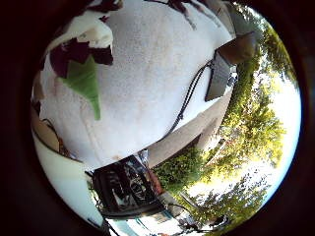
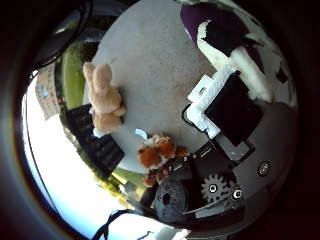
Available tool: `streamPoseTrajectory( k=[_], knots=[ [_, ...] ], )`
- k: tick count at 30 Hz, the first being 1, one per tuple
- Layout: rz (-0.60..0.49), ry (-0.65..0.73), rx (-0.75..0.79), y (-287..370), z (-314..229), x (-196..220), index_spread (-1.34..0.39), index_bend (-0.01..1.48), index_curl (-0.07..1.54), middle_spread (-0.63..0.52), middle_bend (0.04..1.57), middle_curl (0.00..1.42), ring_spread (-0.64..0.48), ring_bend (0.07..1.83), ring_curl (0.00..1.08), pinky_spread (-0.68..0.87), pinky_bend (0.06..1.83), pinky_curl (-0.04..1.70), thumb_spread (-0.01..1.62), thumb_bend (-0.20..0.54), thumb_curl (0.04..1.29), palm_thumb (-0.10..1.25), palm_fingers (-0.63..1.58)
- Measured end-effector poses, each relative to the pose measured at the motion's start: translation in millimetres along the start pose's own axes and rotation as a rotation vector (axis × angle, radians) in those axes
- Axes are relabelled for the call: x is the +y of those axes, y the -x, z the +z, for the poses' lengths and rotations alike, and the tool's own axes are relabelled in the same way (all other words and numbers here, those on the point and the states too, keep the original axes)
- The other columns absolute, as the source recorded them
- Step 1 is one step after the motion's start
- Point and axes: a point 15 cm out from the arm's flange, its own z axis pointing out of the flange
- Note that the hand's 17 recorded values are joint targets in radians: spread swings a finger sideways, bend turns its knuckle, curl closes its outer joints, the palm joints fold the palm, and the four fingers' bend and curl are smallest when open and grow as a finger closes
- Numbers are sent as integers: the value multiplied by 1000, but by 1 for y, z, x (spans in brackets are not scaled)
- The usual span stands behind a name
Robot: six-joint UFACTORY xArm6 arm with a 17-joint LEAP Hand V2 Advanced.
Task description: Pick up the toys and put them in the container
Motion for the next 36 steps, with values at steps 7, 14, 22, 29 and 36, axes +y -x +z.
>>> streamPoseTrajectory(
  k=[7, 14, 22, 29, 36],
  knots=[
    [15, -43, 0, -19, -43, 4, -359, 185, 415, -178, 246, 539, 36, 952, 442, 243, 1284, 571, 1235, -19, 406, 883, 890],
    [12, -31, -15, -35, -99, 42, -359, 185, 415, -178, 246, 539, 36, 952, 442, 243, 1285, 571, 1235, -19, 406, 883, 889],
    [-62, -95, 2, -32, -182, 130, -359, 185, 415, -178, 247, 539, 36, 952, 442, 243, 1285, 570, 1235, -19, 406, 883, 889],
    [-159, -69, 28, 1, -235, 227, -359, 185, 416, -178, 247, 539, 36, 952, 442, 243, 1286, 570, 1235, -19, 406, 883, 889],
    [-242, -117, 50, 30, -266, 301, -359, 185, 416, -178, 247, 539, 36, 953, 442, 242, 1286, 570, 1235, -19, 406, 883, 889]
  ],
)
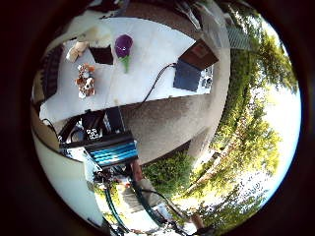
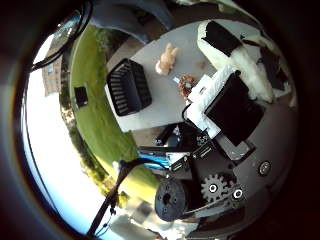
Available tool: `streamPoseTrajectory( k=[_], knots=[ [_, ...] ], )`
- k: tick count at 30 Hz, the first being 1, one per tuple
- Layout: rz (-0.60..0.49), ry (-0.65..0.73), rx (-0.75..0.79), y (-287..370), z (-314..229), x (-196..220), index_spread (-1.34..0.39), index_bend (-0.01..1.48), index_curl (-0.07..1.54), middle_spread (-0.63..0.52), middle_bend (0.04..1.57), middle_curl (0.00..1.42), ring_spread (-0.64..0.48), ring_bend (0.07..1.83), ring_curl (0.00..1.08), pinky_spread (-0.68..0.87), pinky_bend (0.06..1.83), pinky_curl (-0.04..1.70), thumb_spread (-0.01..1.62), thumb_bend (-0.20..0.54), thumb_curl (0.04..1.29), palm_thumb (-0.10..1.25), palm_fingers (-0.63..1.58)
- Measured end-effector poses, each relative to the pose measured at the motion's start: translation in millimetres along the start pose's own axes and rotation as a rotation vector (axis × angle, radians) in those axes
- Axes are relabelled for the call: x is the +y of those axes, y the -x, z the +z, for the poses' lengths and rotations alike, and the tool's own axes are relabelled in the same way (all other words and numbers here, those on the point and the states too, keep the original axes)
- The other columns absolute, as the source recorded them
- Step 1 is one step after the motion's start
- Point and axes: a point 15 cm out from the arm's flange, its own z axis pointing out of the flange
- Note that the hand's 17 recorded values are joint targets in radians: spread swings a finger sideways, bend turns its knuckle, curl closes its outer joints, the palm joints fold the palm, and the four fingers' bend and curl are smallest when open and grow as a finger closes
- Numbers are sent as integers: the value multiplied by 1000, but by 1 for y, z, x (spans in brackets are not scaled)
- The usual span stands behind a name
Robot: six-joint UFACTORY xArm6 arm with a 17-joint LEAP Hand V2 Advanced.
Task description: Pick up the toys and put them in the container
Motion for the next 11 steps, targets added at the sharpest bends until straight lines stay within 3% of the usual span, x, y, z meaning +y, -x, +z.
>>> streamPoseTrajectory(
  k=[11],
  knots=[
    [-125, 1, 21, 57, 0, 57, -359, 185, 416, -178, 247, 539, 36, 953, 442, 242, 1287, 569, 1235, -18, 407, 881, 889]
  ],
)
